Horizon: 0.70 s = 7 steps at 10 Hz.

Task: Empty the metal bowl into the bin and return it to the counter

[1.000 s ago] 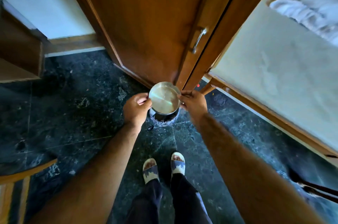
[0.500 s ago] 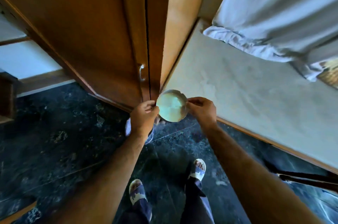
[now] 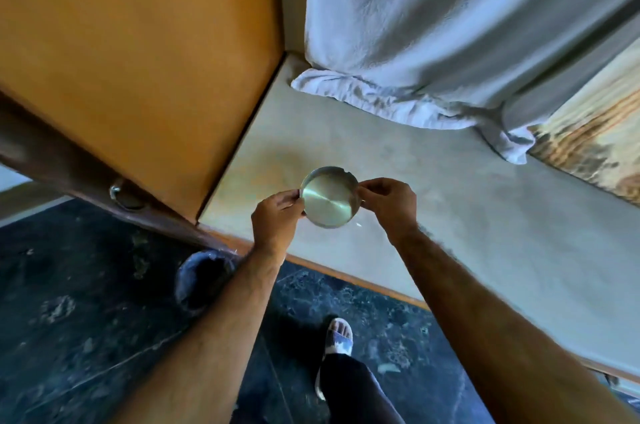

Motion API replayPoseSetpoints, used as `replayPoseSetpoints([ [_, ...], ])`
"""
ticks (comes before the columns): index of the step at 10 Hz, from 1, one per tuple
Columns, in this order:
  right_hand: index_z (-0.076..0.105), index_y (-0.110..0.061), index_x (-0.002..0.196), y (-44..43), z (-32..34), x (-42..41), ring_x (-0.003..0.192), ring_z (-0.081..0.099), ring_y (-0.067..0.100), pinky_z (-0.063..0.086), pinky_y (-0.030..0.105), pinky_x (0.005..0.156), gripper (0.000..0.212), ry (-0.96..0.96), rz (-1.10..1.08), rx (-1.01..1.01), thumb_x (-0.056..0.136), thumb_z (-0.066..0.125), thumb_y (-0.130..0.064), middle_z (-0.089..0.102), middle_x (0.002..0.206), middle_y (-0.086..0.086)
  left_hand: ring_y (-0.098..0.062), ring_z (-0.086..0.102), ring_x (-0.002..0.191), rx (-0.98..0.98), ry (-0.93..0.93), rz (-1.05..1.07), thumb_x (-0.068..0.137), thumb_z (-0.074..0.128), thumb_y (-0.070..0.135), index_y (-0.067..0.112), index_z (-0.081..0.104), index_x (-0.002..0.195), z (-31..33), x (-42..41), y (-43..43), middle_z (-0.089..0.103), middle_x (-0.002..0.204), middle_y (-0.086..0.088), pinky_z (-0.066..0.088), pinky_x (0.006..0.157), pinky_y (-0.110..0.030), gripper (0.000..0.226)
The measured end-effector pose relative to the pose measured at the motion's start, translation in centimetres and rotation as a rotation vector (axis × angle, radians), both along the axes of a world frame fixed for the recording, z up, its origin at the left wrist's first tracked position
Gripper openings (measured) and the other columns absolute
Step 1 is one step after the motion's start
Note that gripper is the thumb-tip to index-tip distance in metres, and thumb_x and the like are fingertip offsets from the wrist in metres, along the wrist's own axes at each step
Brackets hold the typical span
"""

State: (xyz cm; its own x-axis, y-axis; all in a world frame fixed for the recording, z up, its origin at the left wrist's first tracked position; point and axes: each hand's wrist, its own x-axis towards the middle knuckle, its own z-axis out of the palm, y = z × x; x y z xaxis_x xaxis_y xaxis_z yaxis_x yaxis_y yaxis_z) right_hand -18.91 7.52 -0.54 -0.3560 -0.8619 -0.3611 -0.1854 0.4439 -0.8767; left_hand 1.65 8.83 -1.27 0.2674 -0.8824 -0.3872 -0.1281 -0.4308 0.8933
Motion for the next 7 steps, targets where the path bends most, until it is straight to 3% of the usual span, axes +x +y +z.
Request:
replayPoseSetpoints([
  [2, 0.082, -0.007, 0.088, -2.1, -0.8, -4.5, 0.077, 0.078, 0.024, 0.066, 0.039, 0.079, 0.013, -0.018, -0.031, 0.044, 0.076, 0.083, -0.01, 0.08, 0.083, 0.009, -0.016, 0.076, 0.082, 0.023, -0.01, -0.015, 0.081, 0.076, 0.017, 0.011, 0.076, 0.107, -1.0, -5.1, -2.7, 0.08, 0.095, -0.004, 0.064, 0.079, -0.045, 0.027],
  [6, 0.082, -0.011, 0.091, -4.8, -2.2, -6.4, 0.078, 0.077, 0.02, 0.064, 0.039, 0.085, 0.011, 0.062, -0.002, 0.07, 0.081, 0.079, -0.015, 0.08, 0.084, 0.004, -0.019, 0.076, 0.086, 0.061, -0.024, -0.025, 0.082, 0.077, 0.013, 0.005, 0.076, 0.107, -2.2, -7.3, -5.9, 0.079, 0.101, -0.01, 0.063, 0.079, -0.047, 0.026],
  [7, 0.078, -0.013, 0.108, -5.0, -1.5, -6.3, 0.1, 0.073, 0.018, 0.056, 0.03, 0.094, 0.031, 0.222, 0.127, 0.065, 0.086, 0.075, -0.034, 0.079, 0.105, 0.003, -0.019, 0.073, 0.094, 0.037, -0.113, -0.116, 0.085, 0.074, 0.021, 0.006, 0.074, 0.11, -1.9, -7.3, -5.9, 0.077, 0.107, -0.009, 0.06, 0.087, -0.039, 0.03],
])
